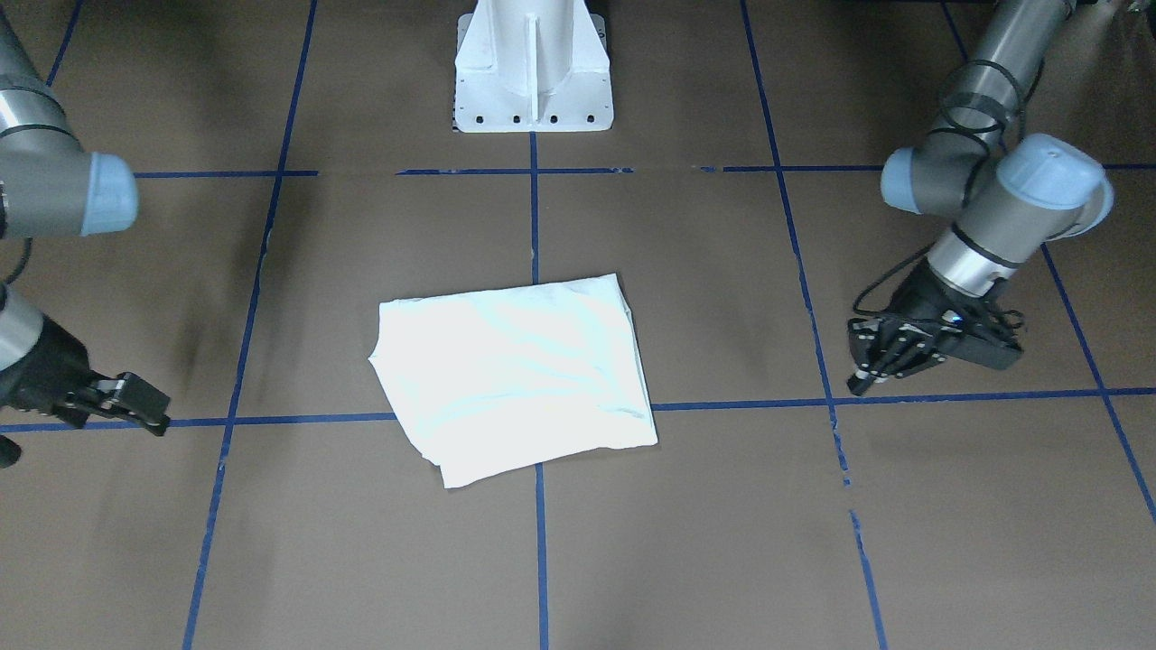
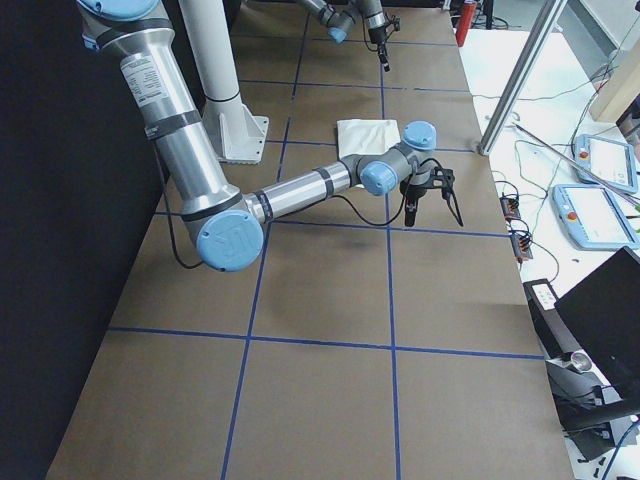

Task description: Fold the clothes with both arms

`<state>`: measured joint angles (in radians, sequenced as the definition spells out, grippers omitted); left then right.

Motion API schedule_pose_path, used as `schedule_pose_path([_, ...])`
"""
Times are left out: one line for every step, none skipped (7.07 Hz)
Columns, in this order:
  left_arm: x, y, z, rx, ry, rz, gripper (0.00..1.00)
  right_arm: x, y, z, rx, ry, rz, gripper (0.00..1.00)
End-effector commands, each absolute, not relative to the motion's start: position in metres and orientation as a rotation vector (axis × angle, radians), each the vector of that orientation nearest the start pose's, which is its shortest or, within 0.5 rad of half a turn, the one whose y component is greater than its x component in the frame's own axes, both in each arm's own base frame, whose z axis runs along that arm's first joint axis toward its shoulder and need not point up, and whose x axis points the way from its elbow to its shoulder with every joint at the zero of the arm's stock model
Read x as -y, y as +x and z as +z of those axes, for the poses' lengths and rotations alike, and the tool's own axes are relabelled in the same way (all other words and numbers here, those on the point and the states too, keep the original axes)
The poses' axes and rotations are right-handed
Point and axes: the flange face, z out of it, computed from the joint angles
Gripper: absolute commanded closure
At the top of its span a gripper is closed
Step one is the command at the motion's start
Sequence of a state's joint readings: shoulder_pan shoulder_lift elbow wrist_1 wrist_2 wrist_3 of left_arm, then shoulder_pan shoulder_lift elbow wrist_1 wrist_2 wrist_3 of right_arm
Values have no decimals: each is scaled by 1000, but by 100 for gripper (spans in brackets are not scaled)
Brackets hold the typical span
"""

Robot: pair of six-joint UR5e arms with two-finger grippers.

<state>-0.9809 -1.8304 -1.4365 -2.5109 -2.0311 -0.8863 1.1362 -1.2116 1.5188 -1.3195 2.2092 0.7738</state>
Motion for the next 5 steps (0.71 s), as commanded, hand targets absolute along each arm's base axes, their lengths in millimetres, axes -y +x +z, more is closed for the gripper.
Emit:
schedule_pose_path([599,148,538,-766,504,143,100,607,-91,531,793,156,-35,0])
schedule_pose_path([603,116,548,-773,444,186,100,597,-61,548,769,140,-49,0])
schedule_pose_path([606,119,545,-785,436,195,100,582,-59,558,762,124,-40,0])
schedule_pose_path([605,120,546,-793,432,202,100,543,-52,571,791,98,-40,0])
schedule_pose_path([597,113,533,-843,440,217,100,540,-57,566,817,93,-45,0])
